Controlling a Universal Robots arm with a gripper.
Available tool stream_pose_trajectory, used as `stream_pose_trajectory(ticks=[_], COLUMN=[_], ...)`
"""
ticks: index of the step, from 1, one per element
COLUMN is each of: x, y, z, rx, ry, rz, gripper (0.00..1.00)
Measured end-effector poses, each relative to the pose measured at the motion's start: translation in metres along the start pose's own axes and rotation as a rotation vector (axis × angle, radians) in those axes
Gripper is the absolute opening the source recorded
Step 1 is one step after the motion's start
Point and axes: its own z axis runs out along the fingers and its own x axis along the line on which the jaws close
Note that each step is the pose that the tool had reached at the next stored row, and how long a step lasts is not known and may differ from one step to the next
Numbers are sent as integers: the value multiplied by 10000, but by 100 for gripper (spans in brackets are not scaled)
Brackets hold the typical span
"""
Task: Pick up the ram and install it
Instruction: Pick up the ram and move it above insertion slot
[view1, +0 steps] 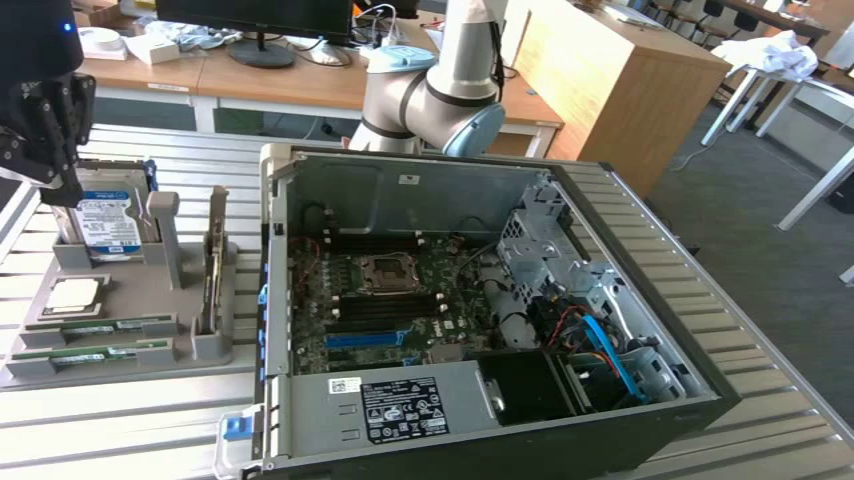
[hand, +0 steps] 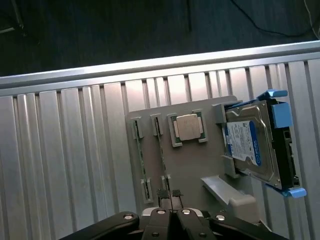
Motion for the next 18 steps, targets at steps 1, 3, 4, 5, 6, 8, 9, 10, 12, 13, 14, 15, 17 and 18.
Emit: stream_pose_trajectory(ticks=[1,3,4,5,6,8,9,10,12,13,14,15,17,18], x=[0,0,0,0,0,0,0,0,0,0,0,0,0,0], y=[0,0,0,0,0,0,0,0,0,0,0,0,0,0], z=[0,0,0,0,0,0,0,0,0,0,0,0,0,0], rx=[-5,-16,-22,-27,-33,-38,-38,-38,-38,-37,-38,-37,-38,-38], ry=[5,17,22,28,33,33,31,31,30,30,30,30,30,30], rz=[-153,-451,-602,-747,-910,-1028,-1030,-1031,-1031,-1031,-1031,-1031,-1031,-1030], gripper=[10,10,10,10,10,10,10,10,10,10,10,10,10,10])
